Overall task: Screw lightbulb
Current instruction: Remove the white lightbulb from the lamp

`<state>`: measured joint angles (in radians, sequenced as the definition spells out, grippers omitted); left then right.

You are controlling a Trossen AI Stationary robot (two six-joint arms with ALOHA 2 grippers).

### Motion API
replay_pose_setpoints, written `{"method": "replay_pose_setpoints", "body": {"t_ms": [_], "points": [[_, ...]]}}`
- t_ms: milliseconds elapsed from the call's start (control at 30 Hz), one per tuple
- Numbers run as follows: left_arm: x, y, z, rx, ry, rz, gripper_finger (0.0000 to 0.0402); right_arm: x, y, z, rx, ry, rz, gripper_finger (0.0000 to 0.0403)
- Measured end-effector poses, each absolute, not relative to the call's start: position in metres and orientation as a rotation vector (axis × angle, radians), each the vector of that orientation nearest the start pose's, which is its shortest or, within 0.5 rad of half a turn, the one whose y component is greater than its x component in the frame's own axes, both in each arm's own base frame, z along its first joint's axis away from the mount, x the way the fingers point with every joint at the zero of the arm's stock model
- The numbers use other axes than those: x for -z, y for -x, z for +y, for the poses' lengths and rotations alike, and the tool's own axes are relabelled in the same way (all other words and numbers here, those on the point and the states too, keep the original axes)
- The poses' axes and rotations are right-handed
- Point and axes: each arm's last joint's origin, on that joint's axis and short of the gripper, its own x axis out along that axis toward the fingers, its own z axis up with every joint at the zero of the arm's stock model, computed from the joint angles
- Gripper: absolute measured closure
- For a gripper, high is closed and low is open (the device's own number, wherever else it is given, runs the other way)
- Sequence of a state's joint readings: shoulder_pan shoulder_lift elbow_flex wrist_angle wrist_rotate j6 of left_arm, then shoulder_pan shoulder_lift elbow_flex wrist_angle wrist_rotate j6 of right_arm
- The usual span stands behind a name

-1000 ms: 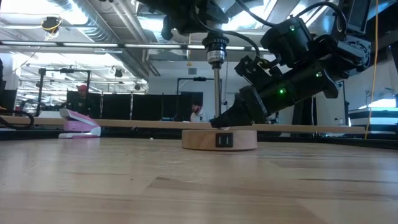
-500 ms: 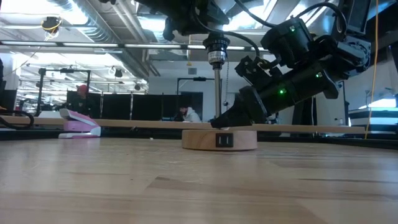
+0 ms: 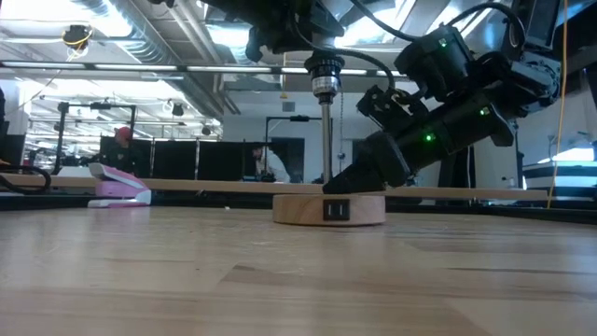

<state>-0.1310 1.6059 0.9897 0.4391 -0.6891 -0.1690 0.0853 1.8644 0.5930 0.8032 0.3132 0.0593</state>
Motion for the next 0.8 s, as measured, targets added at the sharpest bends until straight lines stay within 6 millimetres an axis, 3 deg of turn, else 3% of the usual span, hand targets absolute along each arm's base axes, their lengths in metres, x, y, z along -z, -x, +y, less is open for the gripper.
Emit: {"method": "replay_pose_setpoints", "body": {"t_ms": [233, 500, 600, 800], "points": [[-0.258, -0.352, -0.028, -0.568, 0.093, 0.121, 0.0255, -0.116, -0.298, 0.018, 0.177, 0.14, 0.576, 0.0193], [-0.258, -0.352, -0.028, -0.564, 0.088, 0.123, 0.025, -0.146, -0.283, 0.014, 0.224, 0.21, 0.598, 0.0183], [-0.258, -0.352, -0.028, -0.563, 0.086, 0.124, 0.0254, -0.147, -0.28, 0.012, 0.21, 0.186, 0.545, 0.0183], [-0.258, -0.352, -0.028, -0.562, 0.087, 0.123, 0.0248, -0.128, -0.272, 0.002, 0.133, 0.033, 0.389, 0.0182]]}}
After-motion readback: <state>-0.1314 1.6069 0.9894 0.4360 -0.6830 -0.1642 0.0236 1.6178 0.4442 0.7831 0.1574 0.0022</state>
